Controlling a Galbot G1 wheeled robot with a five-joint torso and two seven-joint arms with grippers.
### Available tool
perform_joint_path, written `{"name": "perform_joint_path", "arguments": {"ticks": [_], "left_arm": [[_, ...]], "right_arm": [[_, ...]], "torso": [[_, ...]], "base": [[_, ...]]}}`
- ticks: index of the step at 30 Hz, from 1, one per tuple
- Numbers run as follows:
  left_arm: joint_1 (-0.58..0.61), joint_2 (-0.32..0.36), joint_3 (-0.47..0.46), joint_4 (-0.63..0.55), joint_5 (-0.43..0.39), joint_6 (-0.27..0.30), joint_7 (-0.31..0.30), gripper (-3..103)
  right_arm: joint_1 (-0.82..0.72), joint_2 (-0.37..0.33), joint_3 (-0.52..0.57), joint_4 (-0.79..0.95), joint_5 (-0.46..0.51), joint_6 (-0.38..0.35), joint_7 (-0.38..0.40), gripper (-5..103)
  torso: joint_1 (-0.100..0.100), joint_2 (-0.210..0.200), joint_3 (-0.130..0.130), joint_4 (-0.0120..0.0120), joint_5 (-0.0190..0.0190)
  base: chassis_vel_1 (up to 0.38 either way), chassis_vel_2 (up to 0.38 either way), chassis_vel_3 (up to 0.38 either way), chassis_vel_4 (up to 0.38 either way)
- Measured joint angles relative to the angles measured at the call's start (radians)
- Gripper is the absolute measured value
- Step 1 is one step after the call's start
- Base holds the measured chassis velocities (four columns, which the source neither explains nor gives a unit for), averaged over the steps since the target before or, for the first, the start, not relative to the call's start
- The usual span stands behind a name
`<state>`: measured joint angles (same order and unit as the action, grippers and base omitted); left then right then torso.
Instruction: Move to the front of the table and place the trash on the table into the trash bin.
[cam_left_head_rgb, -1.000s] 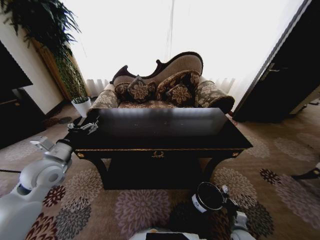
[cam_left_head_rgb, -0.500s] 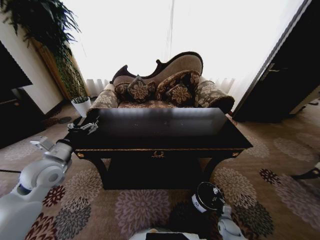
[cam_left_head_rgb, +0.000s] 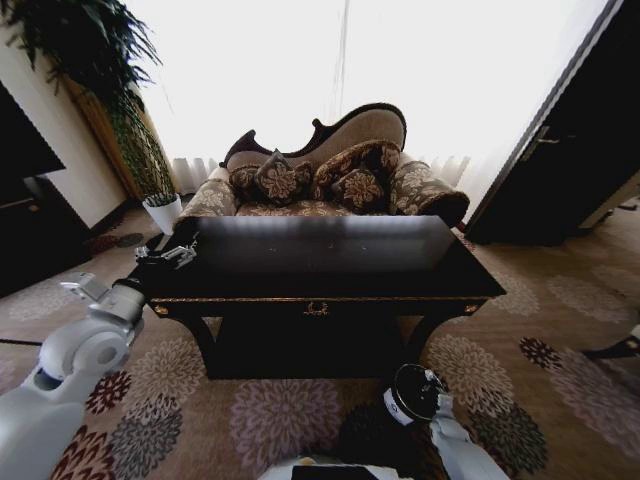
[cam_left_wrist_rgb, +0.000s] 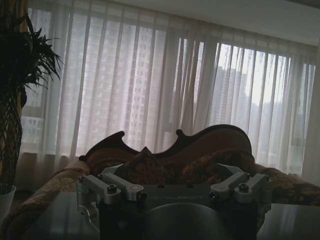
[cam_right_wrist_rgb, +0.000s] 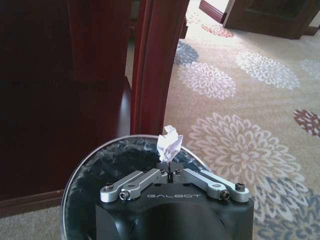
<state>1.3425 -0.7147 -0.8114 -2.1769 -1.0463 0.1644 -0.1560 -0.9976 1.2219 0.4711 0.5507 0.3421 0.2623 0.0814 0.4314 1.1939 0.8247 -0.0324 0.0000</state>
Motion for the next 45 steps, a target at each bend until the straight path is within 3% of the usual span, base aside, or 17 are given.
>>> {"name": "perform_joint_path", "arguments": {"ticks": [11,14,17,20,22,26,31,34,35,37,40,45], "left_arm": [[0.0,0.0,0.0,0.0,0.0,0.0,0.0,100],[0.0,0.0,0.0,0.0,0.0,0.0,0.0,100],[0.0,0.0,0.0,0.0,0.0,0.0,0.0,100],[0.0,0.0,0.0,0.0,0.0,0.0,0.0,100],[0.0,0.0,0.0,0.0,0.0,0.0,0.0,100],[0.0,0.0,0.0,0.0,0.0,0.0,0.0,100],[0.0,0.0,0.0,0.0,0.0,0.0,0.0,100],[0.0,0.0,0.0,0.0,0.0,0.0,0.0,100],[0.0,0.0,0.0,0.0,0.0,0.0,0.0,100],[0.0,0.0,0.0,0.0,0.0,0.0,0.0,100],[0.0,0.0,0.0,0.0,0.0,0.0,0.0,100],[0.0,0.0,0.0,0.0,0.0,0.0,0.0,100]], "right_arm": [[0.026,0.014,0.024,-0.053,-0.055,0.002,-0.002,-3],[0.024,0.012,0.027,-0.048,-0.049,0.003,0.002,12],[0.02,0.012,0.027,-0.043,-0.039,0.003,0.005,17],[0.009,0.013,0.027,-0.028,-0.029,-0.001,0.004,33],[0.007,0.013,0.027,-0.027,-0.028,-0.001,0.003,33],[0.003,0.017,0.027,-0.025,-0.024,-0.002,0.003,54],[0.001,0.017,0.026,-0.016,-0.013,-0.003,0.003,65],[-0.016,0.012,0.025,0.015,0.023,-0.009,-0.001,82],[-0.016,0.012,0.025,0.015,0.023,-0.009,-0.001,82],[-0.024,0.01,0.025,0.028,0.035,-0.011,-0.002,92],[-0.055,0.008,0.026,0.076,0.055,-0.018,-0.008,99],[-0.148,0.008,0.032,0.217,0.115,-0.027,-0.009,100]], "torso": [[0.0,0.0,0.0,0.0001,0.0001],[0.0,0.0,0.0,0.0001,-0.0002],[0.0,0.0,0.0,0.0001,0.0],[0.0,0.0,0.0,0.0001,0.0],[0.0,0.0,0.0,0.0001,-0.0001],[0.0,0.0,0.0,0.0,0.0],[0.0,0.0,0.0,0.0001,0.0],[0.0,0.0,0.0,0.0001,0.0],[0.0,0.0,0.0,0.0001,0.0],[0.0,0.0,0.0,0.0,-0.0001],[0.0,0.0,0.0,0.0001,0.0],[0.0,0.0,0.0,0.0001,0.0]], "base": [[0.0,0.0,0.0,0.0],[0.0,0.0,0.0,0.0],[0.0,0.0,0.0,0.0],[0.0,0.0,0.0,0.0],[0.0,0.0,0.0,0.0],[0.0,0.0,0.0,0.0],[0.0,0.0,0.0,0.0],[0.0,0.0,0.0,0.0],[0.0,0.0,0.0,0.0],[0.0,0.0,0.0,0.0],[0.0,0.0,0.0,0.0],[0.0,0.0,0.0,0.0]]}}
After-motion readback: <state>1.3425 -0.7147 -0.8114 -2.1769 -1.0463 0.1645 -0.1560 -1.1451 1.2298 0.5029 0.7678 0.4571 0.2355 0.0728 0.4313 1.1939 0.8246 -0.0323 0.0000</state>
